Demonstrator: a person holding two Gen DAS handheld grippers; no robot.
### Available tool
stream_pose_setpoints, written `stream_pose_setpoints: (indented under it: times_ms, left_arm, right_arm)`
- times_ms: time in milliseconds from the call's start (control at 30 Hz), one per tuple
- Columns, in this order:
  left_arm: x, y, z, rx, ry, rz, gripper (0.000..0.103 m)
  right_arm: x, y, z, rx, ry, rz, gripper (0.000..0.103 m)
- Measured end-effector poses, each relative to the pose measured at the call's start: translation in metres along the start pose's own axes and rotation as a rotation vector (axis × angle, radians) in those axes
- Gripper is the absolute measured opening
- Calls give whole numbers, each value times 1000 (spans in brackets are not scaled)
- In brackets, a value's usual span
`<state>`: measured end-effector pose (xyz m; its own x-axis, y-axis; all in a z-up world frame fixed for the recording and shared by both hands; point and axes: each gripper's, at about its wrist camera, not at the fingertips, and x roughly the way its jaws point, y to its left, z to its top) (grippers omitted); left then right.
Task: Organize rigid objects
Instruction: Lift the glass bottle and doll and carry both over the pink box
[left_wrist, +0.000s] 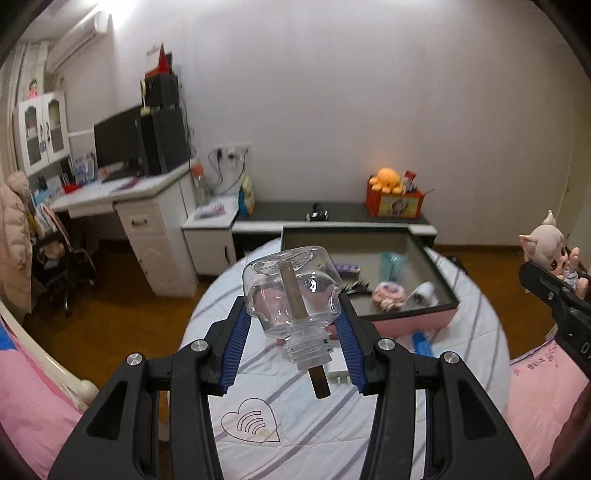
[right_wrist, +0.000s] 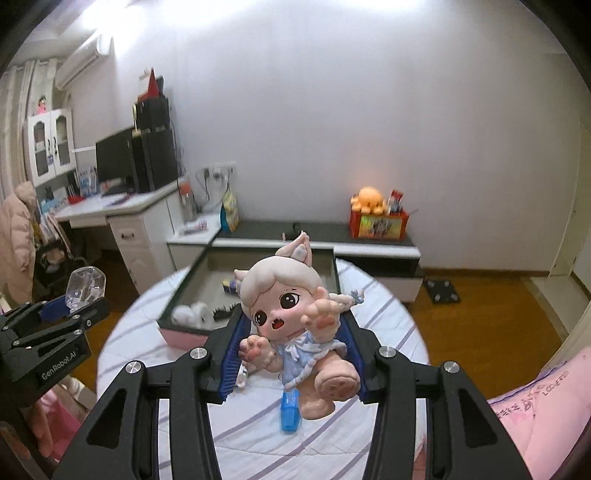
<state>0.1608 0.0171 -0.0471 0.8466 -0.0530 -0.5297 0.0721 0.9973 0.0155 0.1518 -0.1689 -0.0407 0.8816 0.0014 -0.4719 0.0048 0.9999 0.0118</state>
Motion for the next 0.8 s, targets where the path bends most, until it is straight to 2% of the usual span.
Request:
stream_pose_setpoints:
  times_ms: [167, 433, 800]
  left_arm:
    - [-36, -6, 4, 18, -76, -22, 47]
    - [-73, -11, 3, 31, -149, -39, 47]
    - [-78, -21, 2, 50, -169, -51, 48]
  right_arm:
    - [-29, 8, 2, -2, -52, -9, 48]
    - [-63, 13, 0, -8, -115, 3, 49]
    - [-77, 13, -6, -16, -150, 9, 49]
